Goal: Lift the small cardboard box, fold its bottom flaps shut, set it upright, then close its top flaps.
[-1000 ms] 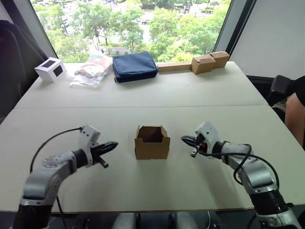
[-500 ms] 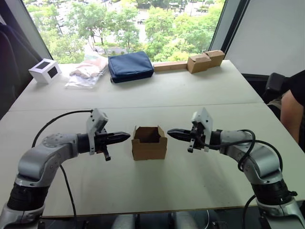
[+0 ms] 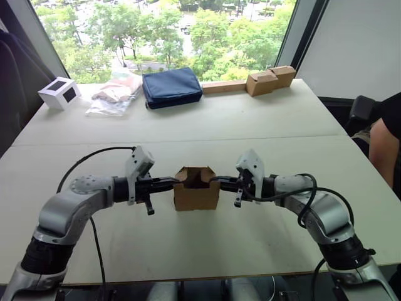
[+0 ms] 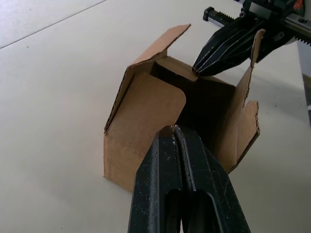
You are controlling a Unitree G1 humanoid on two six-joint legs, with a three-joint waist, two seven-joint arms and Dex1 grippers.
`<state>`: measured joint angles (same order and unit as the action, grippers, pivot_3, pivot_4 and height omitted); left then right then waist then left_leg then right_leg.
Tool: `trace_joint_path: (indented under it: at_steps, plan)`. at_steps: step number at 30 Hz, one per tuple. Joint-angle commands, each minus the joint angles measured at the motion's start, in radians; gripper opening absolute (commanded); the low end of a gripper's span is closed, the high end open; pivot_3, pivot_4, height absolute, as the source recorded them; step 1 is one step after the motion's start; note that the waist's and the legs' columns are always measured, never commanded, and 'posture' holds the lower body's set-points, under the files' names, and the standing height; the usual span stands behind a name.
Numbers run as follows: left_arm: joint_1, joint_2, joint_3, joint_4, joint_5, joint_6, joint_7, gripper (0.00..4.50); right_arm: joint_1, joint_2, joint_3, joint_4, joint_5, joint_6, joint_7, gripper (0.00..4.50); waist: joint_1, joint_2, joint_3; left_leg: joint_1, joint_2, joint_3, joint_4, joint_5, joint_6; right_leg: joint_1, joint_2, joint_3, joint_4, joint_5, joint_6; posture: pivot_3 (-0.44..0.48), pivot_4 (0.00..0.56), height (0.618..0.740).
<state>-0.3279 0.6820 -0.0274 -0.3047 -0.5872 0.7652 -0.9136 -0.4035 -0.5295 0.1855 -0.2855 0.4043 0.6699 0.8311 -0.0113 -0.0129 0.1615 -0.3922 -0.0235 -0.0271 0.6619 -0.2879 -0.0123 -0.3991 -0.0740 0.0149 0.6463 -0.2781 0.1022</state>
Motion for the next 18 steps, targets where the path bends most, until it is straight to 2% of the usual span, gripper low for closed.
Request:
trace_joint_path:
  at_steps: [1, 18]
  plan:
    - [-0.012, -0.002, -0.021, 0.013, 0.041, -0.044, 0.003, 0.04, -0.023, 0.008, 0.003, 0.002, -0.01, -0.026, 0.001, 0.0, 0.0, 0.0, 0.0, 0.0, 0.0, 0.0, 0.0, 0.0, 0.0, 0.0, 0.0, 0.0, 0.0, 0.0, 0.0, 0.0, 0.15, 0.74]
    - [-0.012, -0.037, -0.061, 0.047, 0.102, -0.07, 0.013, 0.04, -0.033, 0.016, 0.031, 0.048, -0.059, -0.065, 0.003, 0.0, 0.0, 0.0, 0.0, 0.0, 0.0, 0.0, 0.0, 0.0, 0.0, 0.0, 0.0, 0.0, 0.0, 0.0, 0.0, 0.0, 0.15, 0.74]
